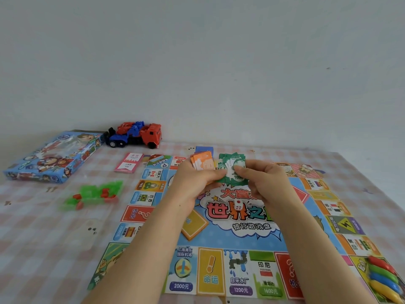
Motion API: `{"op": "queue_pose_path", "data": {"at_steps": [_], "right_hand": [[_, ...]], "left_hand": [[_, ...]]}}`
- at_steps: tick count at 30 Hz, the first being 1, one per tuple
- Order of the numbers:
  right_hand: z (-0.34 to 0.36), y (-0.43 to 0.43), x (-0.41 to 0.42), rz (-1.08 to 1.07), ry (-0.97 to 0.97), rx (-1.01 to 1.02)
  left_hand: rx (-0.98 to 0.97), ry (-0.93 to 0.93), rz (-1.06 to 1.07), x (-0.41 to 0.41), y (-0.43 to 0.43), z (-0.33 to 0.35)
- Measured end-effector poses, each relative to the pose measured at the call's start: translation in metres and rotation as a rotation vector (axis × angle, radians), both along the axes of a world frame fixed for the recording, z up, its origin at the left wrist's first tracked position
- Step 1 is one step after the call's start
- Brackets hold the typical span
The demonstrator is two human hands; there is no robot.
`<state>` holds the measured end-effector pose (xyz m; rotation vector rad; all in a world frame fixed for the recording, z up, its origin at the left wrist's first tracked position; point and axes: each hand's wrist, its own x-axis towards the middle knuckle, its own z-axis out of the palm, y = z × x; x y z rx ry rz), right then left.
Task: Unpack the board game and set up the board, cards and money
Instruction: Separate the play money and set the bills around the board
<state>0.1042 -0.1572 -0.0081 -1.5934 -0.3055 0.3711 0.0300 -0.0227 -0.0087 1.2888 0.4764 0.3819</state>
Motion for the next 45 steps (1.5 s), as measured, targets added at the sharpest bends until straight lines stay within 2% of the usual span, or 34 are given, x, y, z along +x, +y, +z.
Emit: {"op": "queue_pose_path", "data": {"at_steps": [8,13,17,22,24,29,37,45], "right_hand": [[-0.002,0.001,0.001,-0.014,0.010,0.014],[-0.003,-0.004,0.009,-0.169,-0.039,-0.034],[-0.004,-0.009,0.013,-0.232,-0.224,-0.234],[-0.007,-0.006,0.010,-0.199,-0.388,-0.469],[-0.007,-0.007,0.011,-0.211,-0.376,-0.452],[-0.003,-0.002,0.011,-0.181,-0.225,-0.238],[-0.011,0.010,0.006,-0.131,-0.398,-0.441],[-0.012,0.006,0.010,-0.197,-0.410,-0.414]], "left_hand": [[0.041,0.038,0.029,0.001,0.000,-0.002],[-0.197,0.014,0.017,0.002,0.000,0.003],[-0.300,-0.023,0.029,0.000,0.005,0.006],[-0.209,-0.027,0.018,-0.003,0.008,0.005],[-0.179,-0.025,0.045,-0.003,0.011,0.005],[-0.142,-0.028,0.070,-0.002,0.012,0.005],[-0.115,0.005,0.024,-0.001,0.012,0.001],[-0.101,0.008,-0.012,-0.004,0.010,0.002]]}}
